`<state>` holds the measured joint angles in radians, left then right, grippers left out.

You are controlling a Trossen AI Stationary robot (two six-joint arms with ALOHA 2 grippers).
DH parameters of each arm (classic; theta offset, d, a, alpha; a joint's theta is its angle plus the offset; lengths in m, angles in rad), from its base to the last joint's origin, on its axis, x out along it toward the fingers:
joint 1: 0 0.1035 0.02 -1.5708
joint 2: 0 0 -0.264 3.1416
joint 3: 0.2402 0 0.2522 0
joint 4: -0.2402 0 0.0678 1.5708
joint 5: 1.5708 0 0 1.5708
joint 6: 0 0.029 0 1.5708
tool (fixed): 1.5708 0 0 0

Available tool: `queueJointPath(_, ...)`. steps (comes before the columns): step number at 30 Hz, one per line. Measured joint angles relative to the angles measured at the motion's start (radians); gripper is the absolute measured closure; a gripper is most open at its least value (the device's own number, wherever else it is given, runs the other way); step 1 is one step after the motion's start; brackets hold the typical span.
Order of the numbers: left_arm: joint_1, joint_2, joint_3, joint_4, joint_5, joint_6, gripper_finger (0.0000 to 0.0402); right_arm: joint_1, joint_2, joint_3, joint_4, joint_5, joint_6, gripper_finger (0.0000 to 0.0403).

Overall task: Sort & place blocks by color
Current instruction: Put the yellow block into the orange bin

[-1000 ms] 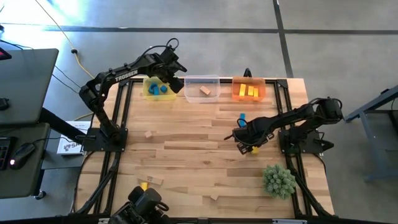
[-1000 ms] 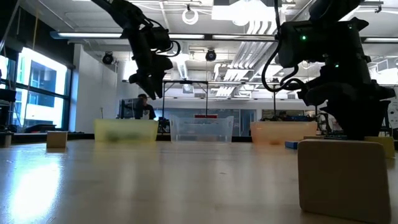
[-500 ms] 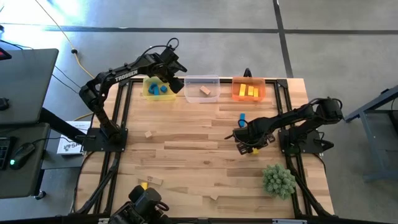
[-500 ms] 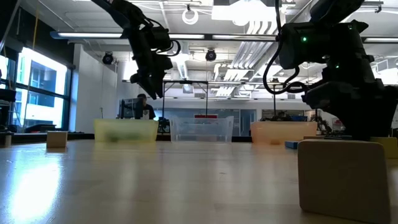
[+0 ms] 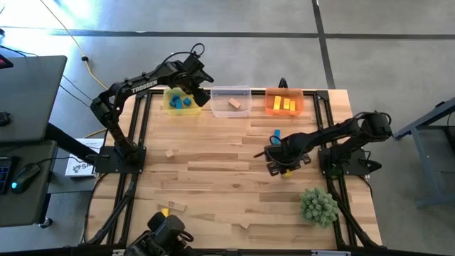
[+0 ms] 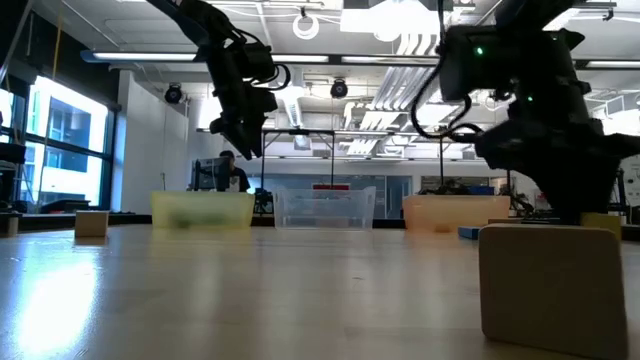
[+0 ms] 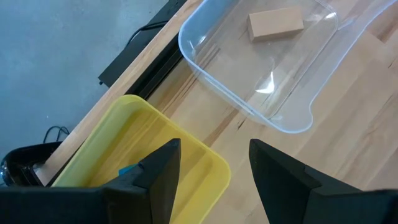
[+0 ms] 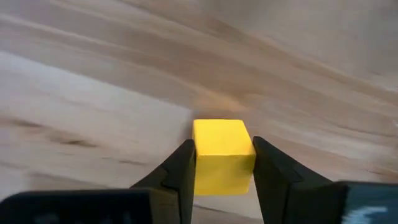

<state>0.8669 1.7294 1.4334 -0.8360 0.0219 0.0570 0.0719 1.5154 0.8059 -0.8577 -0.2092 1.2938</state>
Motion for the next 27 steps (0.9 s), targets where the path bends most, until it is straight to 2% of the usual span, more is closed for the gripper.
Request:
queueJointPath(7,-0.001,0.000,0.000,0.000,0.000,0.000,0.0220,-0.010,0.000,0.123,0.011,0.103,-0.024,0.0300)
queueJointPath(12,-0.010,0.000,0.000,0.000,0.000,0.000,0.0220,-0.077,0.000,0.199,0.010,0.187,-0.152,0.0300)
queueJointPath(16,-0.021,0.000,0.000,0.000,0.000,0.000,0.0220,-0.175,0.000,0.241,0.008,0.234,-0.311,0.0300)
queueJointPath(22,-0.033,0.000,0.000,-0.002,0.000,-0.007,0.0220,-0.373,0.000,0.297,0.010,0.236,-0.615,0.0300)
queueJointPath(27,-0.037,0.000,0.000,-0.001,0.000,-0.072,0.0220,-0.557,0.000,0.352,0.032,0.236,-0.862,0.0300)
